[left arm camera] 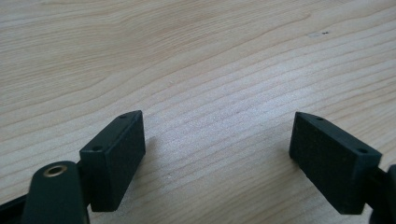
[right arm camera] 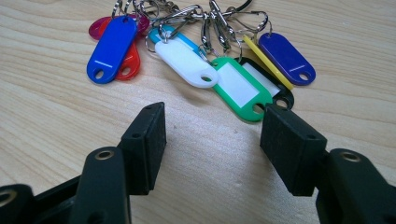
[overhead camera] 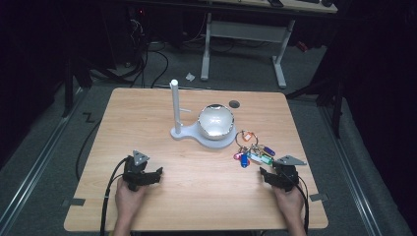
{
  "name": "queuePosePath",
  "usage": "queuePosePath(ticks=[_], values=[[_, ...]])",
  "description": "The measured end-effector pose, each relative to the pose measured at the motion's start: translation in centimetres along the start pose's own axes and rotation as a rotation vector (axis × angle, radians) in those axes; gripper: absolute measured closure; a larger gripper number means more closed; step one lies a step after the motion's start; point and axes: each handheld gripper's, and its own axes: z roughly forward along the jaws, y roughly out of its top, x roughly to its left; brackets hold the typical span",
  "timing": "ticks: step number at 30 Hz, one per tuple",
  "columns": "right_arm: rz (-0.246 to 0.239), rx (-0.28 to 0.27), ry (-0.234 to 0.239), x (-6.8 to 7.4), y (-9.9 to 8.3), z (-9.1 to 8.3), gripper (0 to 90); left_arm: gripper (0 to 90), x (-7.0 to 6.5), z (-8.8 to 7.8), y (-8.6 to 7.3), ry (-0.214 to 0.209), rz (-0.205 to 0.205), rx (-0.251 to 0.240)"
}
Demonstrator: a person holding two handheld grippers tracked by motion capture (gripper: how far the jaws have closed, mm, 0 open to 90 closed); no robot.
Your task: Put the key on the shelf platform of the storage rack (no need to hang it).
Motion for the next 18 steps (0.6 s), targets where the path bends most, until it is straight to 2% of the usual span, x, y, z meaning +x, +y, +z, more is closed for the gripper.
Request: queuePosePath(ticks=[18], values=[[0.011, 0.001, -0.011, 0.12, 0.03, 0.04, 40.0, 18.8, 0.00, 0.00, 0.00, 0.000, 0.000, 0.000]])
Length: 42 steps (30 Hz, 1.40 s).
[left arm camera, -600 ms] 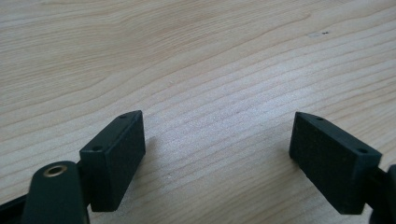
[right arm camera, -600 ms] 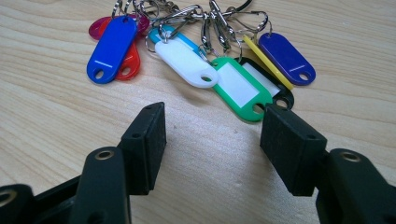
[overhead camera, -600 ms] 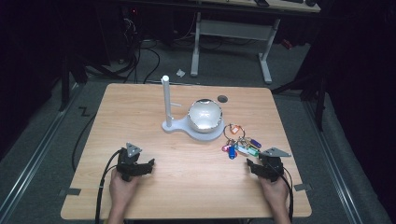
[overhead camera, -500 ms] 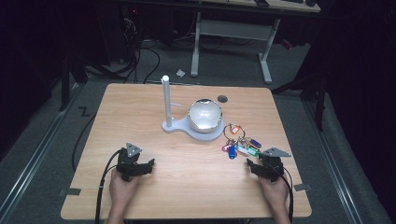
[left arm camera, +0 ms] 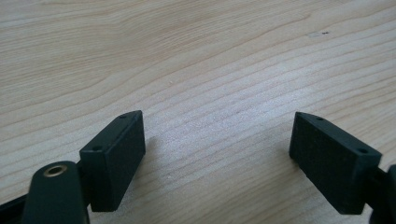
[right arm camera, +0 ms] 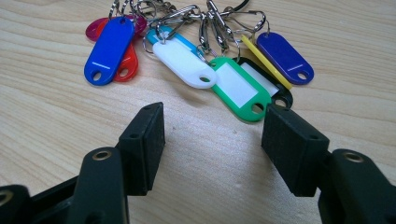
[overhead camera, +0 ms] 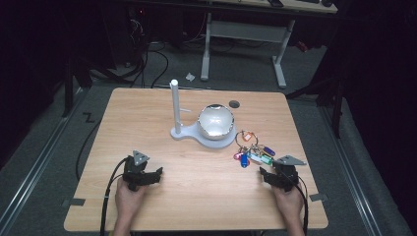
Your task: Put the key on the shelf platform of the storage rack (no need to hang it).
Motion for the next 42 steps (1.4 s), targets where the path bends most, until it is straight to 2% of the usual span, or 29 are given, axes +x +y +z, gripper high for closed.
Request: queuePosePath(ticks=[23, 27, 30, 39, 42], values=[[0.013, -0.001, -0.004, 0.1, 0.0, 0.0, 40.1, 18.8, 0.0, 0.0, 0.0, 0.001, 0.001, 0.000], [0.018, 0.000, -0.010, 0.1, 0.0, 0.0, 41.3, 18.8, 0.0, 0.0, 0.0, 0.000, 0.000, 0.000], [0.018, -0.004, -0.023, 0.3, -0.1, -0.2, 46.9, 18.8, 0.0, 0.0, 0.0, 0.000, -0.001, 0.000], [0.029, -0.010, -0.006, 0.5, -0.1, -0.7, 47.3, 18.8, 0.0, 0.0, 0.0, 0.000, -0.001, 0.000], [0.016, -0.015, -0.005, 0.6, 0.2, -1.0, 47.5, 18.8, 0.0, 0.0, 0.0, 0.000, -0.001, 0.000]])
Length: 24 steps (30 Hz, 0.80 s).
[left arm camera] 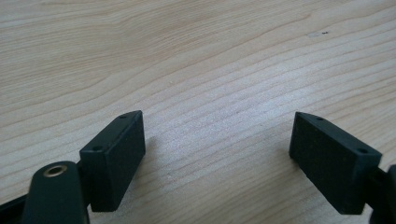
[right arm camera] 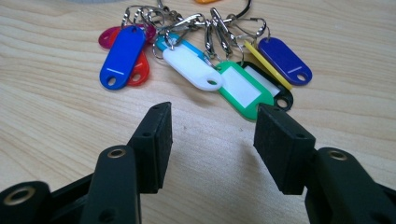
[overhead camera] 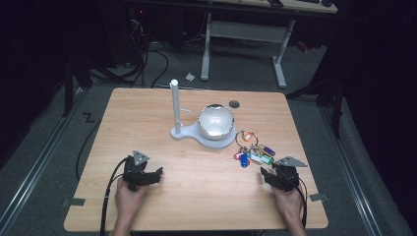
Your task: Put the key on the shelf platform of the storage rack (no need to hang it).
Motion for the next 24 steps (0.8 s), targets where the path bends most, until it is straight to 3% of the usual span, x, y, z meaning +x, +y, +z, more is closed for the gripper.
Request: queuePosePath(ticks=[9, 15, 18, 24], values=[[-0.007, -0.025, 0.010, 0.4, 0.8, -0.5, 48.3, 18.8, 0.0, 0.0, 0.0, -0.001, 0.000, 0.000], [-0.007, -0.034, 0.031, 0.5, 1.3, -0.7, 49.6, 18.8, 0.0, 0.0, 0.0, -0.002, 0.000, 0.000], [0.016, -0.046, 0.060, 0.4, 1.9, -0.6, 50.5, 18.8, 0.0, 0.0, 0.0, -0.003, -0.001, 0.000], [0.004, -0.053, 0.079, 0.6, 3.1, -0.2, 50.5, 18.8, 0.0, 0.0, 0.0, -0.003, -0.001, 0.000]])
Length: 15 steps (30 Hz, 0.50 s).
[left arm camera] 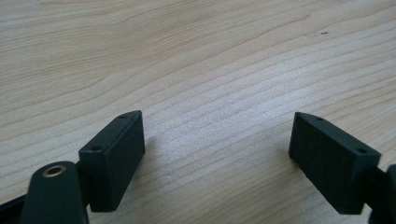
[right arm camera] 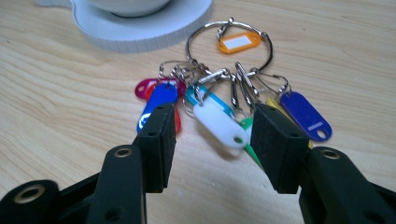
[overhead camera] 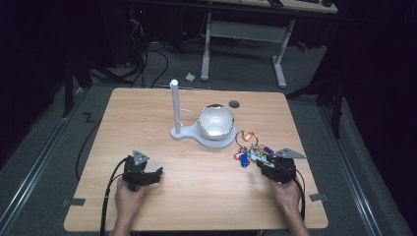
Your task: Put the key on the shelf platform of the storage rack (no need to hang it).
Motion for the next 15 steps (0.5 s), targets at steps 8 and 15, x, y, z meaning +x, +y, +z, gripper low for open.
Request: queuePosePath(ticks=[8, 15], values=[[-0.019, 0.017, -0.002, -0.3, 1.5, 1.3, 51.4, 18.9, 0.0, 0.0, 0.0, 0.001, -0.001, 0.000], [-0.019, 0.037, -0.006, -0.8, 2.4, 2.4, 53.7, 18.9, 0.0, 0.0, 0.0, 0.002, 0.000, 0.000]])
